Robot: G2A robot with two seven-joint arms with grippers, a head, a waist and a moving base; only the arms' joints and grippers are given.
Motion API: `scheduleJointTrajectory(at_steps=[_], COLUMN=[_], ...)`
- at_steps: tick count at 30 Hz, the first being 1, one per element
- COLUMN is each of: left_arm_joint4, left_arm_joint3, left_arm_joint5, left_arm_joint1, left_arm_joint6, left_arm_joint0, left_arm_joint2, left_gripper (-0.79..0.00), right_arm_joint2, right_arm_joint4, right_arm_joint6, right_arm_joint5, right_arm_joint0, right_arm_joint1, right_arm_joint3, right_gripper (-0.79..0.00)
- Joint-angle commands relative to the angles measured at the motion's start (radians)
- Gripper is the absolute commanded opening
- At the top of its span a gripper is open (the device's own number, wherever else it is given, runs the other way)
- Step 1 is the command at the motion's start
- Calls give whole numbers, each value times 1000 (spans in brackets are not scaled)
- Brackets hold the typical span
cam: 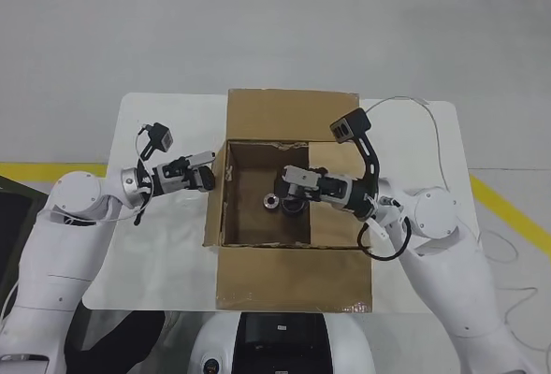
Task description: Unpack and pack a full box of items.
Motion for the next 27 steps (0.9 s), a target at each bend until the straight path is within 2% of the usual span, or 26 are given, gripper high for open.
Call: scheduleJointTrajectory(at_steps=[1,9,18,27], left_arm_joint4=[5,20,11,44], left_arm_joint3=[-12,-48,-157,-212], left_arm_joint5=[4,21,69,137], left_arm_joint1=[0,7,19,15], left_arm_joint6=[0,16,38,68], left_arm_joint0=[-1,-3,-1,-71], left_arm_joint2=[6,-23,-84,-31], left_gripper=[0,0,0,0], right_arm_joint2=[4,45,130,232], right_arm_joint4=[4,5,-4,-18], right_arm_joint6=[1,13,86,136], right_arm_joint5=[-3,-10,15,57], right_arm_joint0=[-5,-36,-107,-231], right_arm_joint1=[1,11,35,62], right_arm_joint3=[3,-3,-22,-132], right_gripper=[0,0,0,0])
